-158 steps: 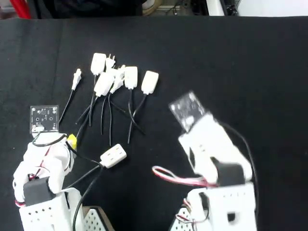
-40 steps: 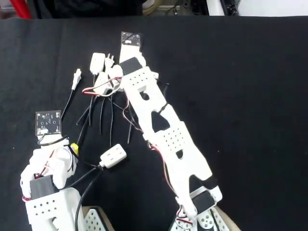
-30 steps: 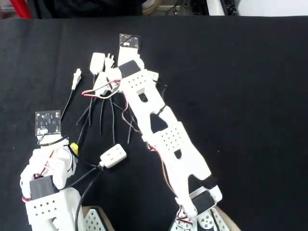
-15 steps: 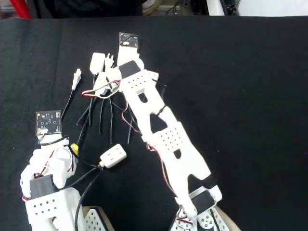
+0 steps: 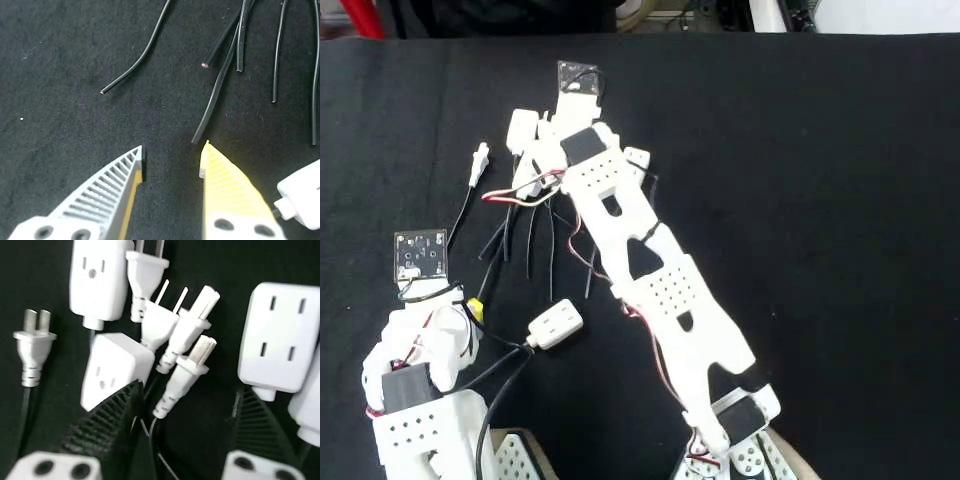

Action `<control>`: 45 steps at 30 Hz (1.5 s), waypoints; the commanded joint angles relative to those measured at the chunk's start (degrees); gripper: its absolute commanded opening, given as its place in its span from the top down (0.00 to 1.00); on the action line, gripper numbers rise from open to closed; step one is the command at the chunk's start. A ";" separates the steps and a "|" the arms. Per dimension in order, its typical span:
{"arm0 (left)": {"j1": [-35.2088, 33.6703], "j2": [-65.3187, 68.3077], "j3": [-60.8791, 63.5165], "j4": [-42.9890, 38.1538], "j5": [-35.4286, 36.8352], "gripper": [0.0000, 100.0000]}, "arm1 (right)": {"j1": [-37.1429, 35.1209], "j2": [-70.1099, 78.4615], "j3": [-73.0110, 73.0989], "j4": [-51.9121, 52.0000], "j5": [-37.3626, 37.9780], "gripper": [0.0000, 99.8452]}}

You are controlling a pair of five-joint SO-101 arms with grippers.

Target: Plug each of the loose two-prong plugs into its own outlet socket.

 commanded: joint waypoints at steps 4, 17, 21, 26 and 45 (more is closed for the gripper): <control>-0.13 -0.09 -0.40 -0.70 0.09 0.80 | -0.35 0.66 -2.59 -0.53 0.18 0.77; -0.13 -0.09 -0.40 -0.70 0.09 0.80 | 1.93 0.48 -2.68 8.79 0.62 0.98; -0.13 -0.09 -0.40 -0.70 0.09 0.80 | 3.69 0.48 -4.70 13.27 2.29 0.99; -0.13 -0.09 -0.40 -0.70 0.09 0.80 | 5.63 0.75 -12.97 20.40 4.92 0.99; -0.13 -0.09 -0.31 -0.79 0.09 0.80 | 12.04 -23.78 4.09 22.51 38.95 0.99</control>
